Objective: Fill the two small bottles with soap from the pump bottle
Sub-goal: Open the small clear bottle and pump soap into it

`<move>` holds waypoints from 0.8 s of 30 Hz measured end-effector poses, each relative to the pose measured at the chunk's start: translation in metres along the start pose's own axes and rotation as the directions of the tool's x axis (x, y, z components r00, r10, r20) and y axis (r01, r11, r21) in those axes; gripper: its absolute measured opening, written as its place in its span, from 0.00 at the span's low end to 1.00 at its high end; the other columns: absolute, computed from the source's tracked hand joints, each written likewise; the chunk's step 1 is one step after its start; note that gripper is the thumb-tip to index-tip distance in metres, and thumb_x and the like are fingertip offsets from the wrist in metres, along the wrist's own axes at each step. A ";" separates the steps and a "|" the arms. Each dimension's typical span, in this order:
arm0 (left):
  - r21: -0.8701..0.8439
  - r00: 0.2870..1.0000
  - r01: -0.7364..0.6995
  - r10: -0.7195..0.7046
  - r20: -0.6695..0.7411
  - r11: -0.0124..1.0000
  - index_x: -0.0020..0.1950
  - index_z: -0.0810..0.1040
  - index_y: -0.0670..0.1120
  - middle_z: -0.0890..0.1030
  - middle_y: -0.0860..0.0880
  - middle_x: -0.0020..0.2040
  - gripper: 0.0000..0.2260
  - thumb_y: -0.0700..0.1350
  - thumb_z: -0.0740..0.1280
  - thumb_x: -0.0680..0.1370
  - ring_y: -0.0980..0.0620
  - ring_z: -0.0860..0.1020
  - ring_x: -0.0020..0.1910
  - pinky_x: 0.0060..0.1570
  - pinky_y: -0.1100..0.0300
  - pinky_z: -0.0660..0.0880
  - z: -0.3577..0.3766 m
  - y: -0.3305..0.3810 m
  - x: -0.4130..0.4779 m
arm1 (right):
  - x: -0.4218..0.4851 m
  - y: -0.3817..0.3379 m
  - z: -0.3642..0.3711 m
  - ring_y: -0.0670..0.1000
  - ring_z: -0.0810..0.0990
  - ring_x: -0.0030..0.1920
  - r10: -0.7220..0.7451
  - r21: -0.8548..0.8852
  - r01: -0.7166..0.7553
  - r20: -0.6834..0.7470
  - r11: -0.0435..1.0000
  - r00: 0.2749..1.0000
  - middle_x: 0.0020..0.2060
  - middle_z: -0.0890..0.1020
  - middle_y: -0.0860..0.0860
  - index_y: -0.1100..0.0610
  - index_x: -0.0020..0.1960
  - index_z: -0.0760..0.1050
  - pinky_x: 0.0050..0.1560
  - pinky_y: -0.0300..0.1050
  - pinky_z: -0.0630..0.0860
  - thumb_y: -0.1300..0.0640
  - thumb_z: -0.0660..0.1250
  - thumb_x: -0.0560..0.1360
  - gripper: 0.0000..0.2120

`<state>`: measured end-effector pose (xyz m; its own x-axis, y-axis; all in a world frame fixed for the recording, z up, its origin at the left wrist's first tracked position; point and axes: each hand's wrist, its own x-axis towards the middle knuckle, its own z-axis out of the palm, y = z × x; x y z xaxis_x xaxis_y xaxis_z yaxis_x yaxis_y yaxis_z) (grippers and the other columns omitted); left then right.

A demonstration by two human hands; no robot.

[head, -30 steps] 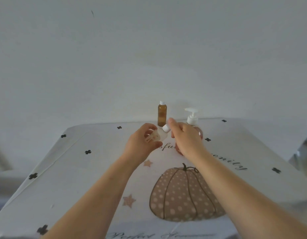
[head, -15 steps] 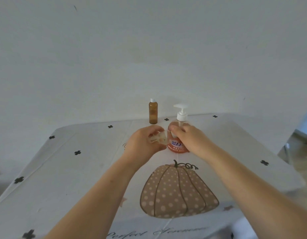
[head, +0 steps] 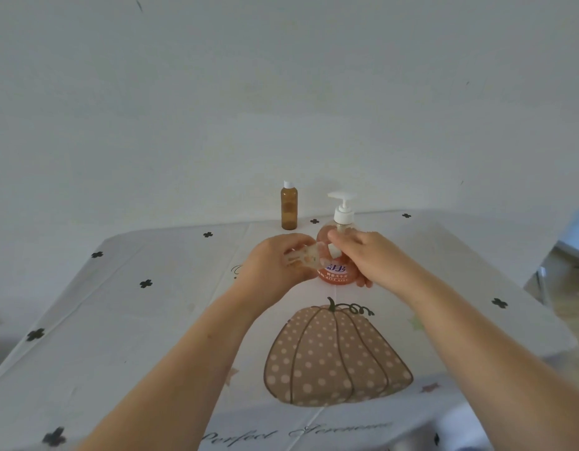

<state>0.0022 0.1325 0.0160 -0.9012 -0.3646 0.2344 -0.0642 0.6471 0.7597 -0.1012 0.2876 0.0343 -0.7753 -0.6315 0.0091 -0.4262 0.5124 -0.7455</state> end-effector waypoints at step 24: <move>-0.115 0.995 0.082 -0.075 0.067 0.990 0.59 0.78 0.56 0.80 0.58 0.50 0.15 0.49 0.73 0.73 0.57 0.78 0.50 0.48 0.61 0.75 0.016 0.003 0.001 | -0.009 0.025 -0.024 0.50 0.84 0.46 -0.059 0.185 0.087 -0.153 0.979 0.987 0.48 0.86 0.50 0.52 0.55 0.82 0.56 0.47 0.79 0.60 0.72 0.78 0.07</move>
<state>-0.0061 0.1450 0.0089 -0.9205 -0.3662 0.1360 -0.0881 0.5339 0.8410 -0.1164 0.3206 0.0316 -0.8108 -0.5645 0.1548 -0.3987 0.3390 -0.8521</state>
